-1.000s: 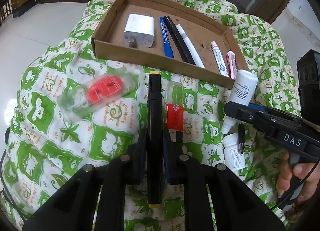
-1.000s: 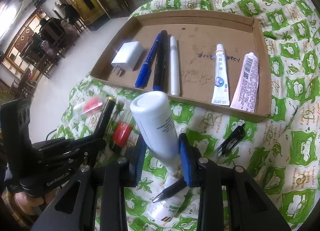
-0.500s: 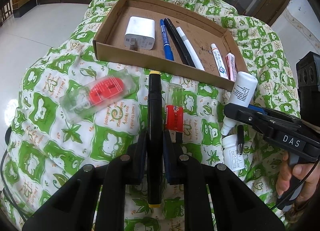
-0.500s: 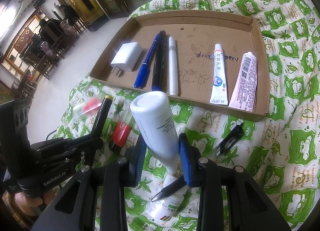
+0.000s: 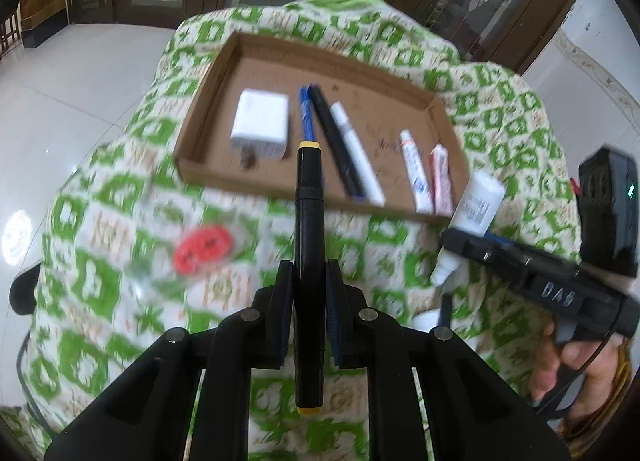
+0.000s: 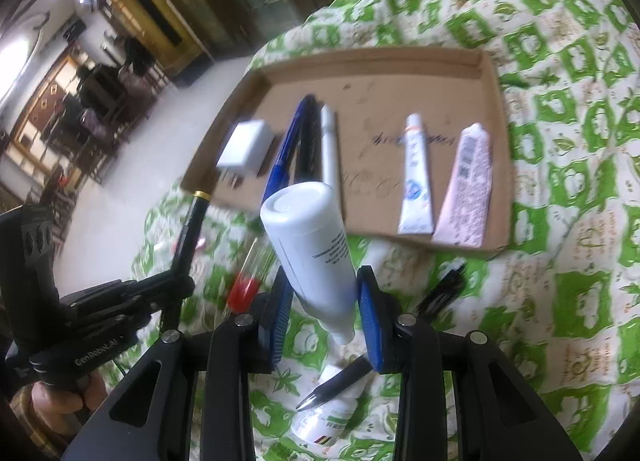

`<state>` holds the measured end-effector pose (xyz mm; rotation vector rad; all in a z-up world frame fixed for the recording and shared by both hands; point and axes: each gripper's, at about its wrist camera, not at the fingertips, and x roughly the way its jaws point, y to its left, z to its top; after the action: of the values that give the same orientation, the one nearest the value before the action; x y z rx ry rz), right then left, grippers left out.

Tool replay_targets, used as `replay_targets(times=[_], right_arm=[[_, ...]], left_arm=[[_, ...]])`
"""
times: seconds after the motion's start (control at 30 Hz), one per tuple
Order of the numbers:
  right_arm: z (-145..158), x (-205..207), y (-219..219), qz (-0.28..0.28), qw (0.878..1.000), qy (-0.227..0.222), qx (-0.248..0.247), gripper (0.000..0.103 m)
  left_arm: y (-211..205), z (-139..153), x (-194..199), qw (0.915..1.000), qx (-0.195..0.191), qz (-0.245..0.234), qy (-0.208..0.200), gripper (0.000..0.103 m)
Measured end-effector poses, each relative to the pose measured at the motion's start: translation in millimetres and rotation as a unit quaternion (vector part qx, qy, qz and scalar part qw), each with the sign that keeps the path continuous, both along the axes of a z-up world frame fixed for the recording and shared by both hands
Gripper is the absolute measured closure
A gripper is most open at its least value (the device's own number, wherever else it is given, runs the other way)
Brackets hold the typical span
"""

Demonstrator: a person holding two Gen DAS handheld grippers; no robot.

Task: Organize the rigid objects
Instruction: 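Carry the black marker and white bottle over the tray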

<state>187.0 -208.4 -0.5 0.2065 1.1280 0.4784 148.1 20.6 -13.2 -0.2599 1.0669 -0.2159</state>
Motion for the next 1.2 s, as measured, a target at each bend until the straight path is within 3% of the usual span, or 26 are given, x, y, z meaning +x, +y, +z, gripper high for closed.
replay_targets(times=[0.23, 0.57, 0.97, 1.2], right_arm=[[0, 4, -2, -0.003, 1.0, 0.005, 0.005, 0.074], [-2, 6, -7, -0.013, 1.0, 0.01, 0.012, 0.074], [1, 21, -8, -0.022, 1.0, 0.007, 0.022, 0.074], [5, 43, -13, -0.044, 0.999, 0.001, 0.032, 0.074]], left_arm=[[-9, 10, 42, 1.0, 0.006, -0.006, 0.001, 0.09], [-20, -13, 98, 0.9996, 0.009, 0.0, 0.029, 0.09], [-9, -27, 125, 0.9989, 0.023, 0.016, 0.038, 0.09], [-3, -28, 133, 0.9979, 0.053, 0.026, 0.026, 0.09]])
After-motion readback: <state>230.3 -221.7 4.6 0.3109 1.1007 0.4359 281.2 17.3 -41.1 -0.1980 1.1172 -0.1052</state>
